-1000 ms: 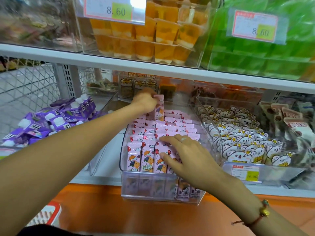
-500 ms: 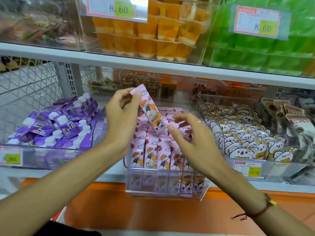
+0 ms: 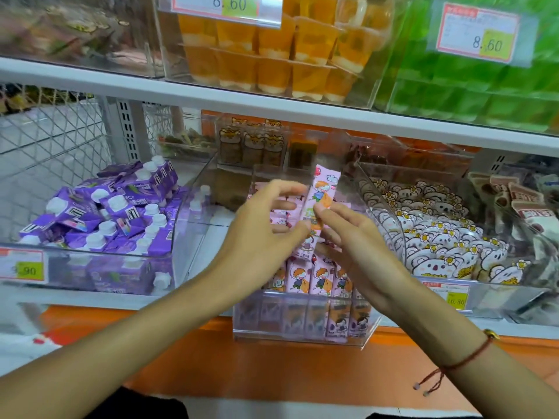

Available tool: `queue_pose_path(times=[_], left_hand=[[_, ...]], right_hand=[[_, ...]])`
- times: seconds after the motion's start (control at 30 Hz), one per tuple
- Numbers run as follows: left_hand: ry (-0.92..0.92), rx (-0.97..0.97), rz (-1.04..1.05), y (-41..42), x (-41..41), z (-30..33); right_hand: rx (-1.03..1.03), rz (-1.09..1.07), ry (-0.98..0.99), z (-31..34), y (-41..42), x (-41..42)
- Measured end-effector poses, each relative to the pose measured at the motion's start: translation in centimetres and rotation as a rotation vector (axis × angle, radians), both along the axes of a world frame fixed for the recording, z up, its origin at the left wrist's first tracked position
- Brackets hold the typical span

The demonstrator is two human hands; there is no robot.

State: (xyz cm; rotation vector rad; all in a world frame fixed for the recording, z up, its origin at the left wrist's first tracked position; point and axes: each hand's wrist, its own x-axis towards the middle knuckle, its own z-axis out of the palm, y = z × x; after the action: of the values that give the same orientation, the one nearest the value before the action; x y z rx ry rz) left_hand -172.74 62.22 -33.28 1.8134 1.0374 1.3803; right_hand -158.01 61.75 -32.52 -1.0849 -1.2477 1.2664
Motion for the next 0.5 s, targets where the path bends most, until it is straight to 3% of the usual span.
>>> queue_pose_path(times=[0.27, 0.5], left_hand=[[0.145, 0.099, 0.052, -0.2, 0.2, -0.5], [0.115, 0.073, 0.007, 0.2, -0.2, -0.3]], right_hand=[[0.028, -0.058, 0.034, 0.0, -0.2, -0.6], [0.071, 0.023, 0.114, 1.1, 0.0, 0.5]])
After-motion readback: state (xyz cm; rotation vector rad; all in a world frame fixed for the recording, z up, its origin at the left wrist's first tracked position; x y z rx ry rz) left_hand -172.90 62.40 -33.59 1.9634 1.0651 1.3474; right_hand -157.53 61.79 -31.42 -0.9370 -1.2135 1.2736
